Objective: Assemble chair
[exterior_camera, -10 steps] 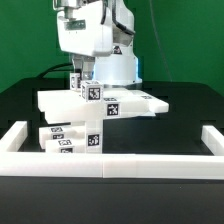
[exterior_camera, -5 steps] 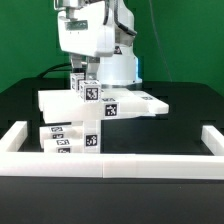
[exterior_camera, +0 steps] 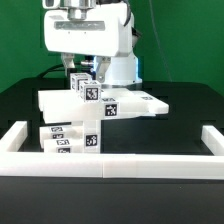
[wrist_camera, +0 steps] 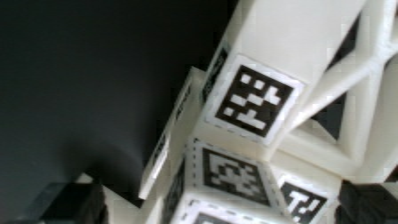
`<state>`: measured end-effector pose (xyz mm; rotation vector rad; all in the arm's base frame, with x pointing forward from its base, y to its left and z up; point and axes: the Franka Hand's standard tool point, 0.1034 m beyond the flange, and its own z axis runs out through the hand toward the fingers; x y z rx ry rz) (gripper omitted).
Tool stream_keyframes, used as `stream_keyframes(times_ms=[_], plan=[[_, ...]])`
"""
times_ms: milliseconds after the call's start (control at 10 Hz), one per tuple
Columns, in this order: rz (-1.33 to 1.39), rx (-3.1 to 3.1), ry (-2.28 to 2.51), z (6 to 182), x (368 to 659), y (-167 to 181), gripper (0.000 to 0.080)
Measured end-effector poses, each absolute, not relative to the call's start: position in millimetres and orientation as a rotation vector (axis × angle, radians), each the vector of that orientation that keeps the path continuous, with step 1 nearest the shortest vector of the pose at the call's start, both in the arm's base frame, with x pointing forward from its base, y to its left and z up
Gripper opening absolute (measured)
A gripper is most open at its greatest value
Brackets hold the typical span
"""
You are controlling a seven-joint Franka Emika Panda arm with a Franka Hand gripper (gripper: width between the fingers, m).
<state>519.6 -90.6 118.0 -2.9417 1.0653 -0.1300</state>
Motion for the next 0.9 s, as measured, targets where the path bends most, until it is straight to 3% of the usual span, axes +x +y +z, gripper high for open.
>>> stream_keyframes(times_ms=[900], plan=[[-0.118, -3.171, -0.212, 120.4, 519.1, -94.9, 0.0649]])
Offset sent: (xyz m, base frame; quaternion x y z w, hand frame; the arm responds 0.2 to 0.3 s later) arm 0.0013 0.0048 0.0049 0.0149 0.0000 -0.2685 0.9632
